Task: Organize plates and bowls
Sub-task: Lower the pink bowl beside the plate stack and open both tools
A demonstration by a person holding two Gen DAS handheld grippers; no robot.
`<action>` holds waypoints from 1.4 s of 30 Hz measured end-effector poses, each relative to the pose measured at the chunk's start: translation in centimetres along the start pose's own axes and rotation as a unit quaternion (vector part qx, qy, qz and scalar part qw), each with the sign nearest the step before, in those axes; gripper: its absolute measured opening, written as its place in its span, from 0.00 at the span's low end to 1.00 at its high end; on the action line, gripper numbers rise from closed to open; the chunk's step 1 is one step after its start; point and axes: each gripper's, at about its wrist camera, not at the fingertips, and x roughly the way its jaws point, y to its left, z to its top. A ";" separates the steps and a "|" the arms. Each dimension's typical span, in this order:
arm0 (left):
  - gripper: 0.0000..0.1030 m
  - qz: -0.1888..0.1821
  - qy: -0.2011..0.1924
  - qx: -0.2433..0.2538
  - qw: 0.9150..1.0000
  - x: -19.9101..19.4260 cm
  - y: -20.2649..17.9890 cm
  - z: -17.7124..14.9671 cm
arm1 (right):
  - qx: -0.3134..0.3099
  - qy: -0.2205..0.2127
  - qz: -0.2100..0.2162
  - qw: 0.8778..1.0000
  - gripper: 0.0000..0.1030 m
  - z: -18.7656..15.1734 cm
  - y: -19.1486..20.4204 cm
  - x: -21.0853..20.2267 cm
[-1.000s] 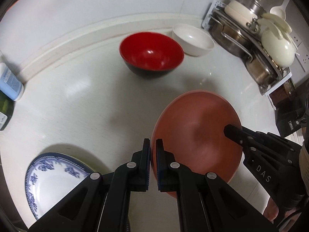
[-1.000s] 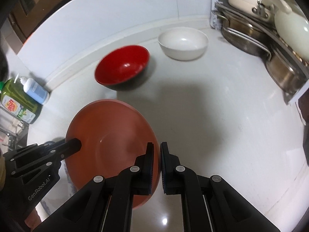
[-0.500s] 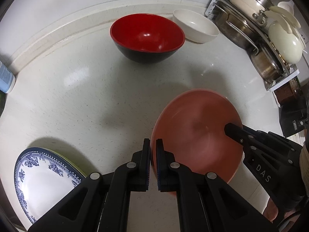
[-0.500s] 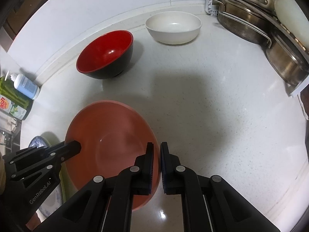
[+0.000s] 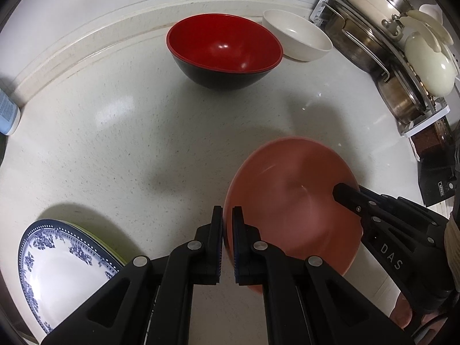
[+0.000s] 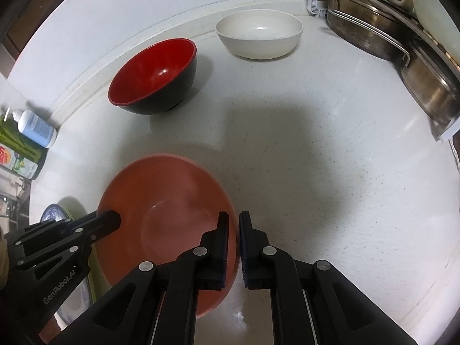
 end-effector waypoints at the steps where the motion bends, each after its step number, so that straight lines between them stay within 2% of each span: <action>1: 0.07 0.000 0.000 0.000 1.000 0.0 0.0 0.0 | -0.001 -0.001 0.001 1.000 0.09 0.0 0.0 0.0; 4: 0.09 0.009 -0.001 -0.003 1.000 0.1 0.3 -0.1 | 0.000 0.001 0.003 1.000 0.09 -0.2 0.0 0.3; 7: 0.16 0.022 -0.006 -0.004 1.000 0.0 0.5 -0.1 | -0.002 -0.001 -0.005 1.000 0.09 -0.4 0.0 0.4; 10: 0.26 0.037 -0.015 -0.001 0.999 -0.3 0.5 0.0 | -0.004 -0.004 -0.011 1.000 0.10 -0.5 0.0 0.3; 14: 0.47 0.053 -0.027 0.014 0.998 -1.3 0.4 0.1 | -0.005 -0.014 -0.015 1.000 0.11 -0.6 0.1 -0.3; 15: 0.49 0.055 -0.030 0.016 0.998 -1.5 0.3 0.1 | -0.004 -0.015 -0.014 1.000 0.12 -0.6 0.1 -0.5; 17: 0.51 0.060 -0.036 0.019 0.997 -2.2 0.4 0.1 | -0.001 -0.019 -0.010 1.000 0.20 -0.7 0.0 -0.9; 20: 0.58 0.062 -0.057 0.027 0.996 -3.6 0.2 0.3 | 0.001 -0.035 -0.004 0.999 0.34 -0.8 -0.1 -1.9; 24: 0.69 0.086 -0.101 0.045 0.990 -5.8 -0.3 0.6 | -0.006 -0.053 -0.005 0.999 0.35 -0.5 0.3 -3.3; 27: 0.72 0.085 -0.125 0.039 0.988 -7.0 -0.5 1.3 | -0.007 -0.068 -0.006 0.998 0.35 0.0 0.2 -4.4; 29: 0.74 0.081 -0.140 0.038 0.986 -7.6 -0.5 1.9 | -0.007 -0.078 -0.008 0.997 0.44 0.4 0.1 -5.1; 33: 0.79 0.099 -0.169 0.046 0.980 -8.5 -1.2 3.2 | -0.010 -0.100 -0.013 0.995 0.46 1.5 -0.2 -6.1; 37: 0.81 0.100 -0.175 0.048 0.978 -8.8 -1.4 4.9 | -0.009 -0.115 -0.021 0.993 0.46 2.9 -0.7 -6.8; 40: 0.87 0.108 -0.180 0.055 0.976 -8.8 -1.9 6.1 | -0.010 -0.123 -0.026 0.992 0.46 4.2 -1.2 -7.1; 42: 0.88 0.109 -0.182 0.058 0.976 -8.9 -2.2 7.1 | -0.010 -0.127 -0.027 0.991 0.51 5.0 -1.5 -7.2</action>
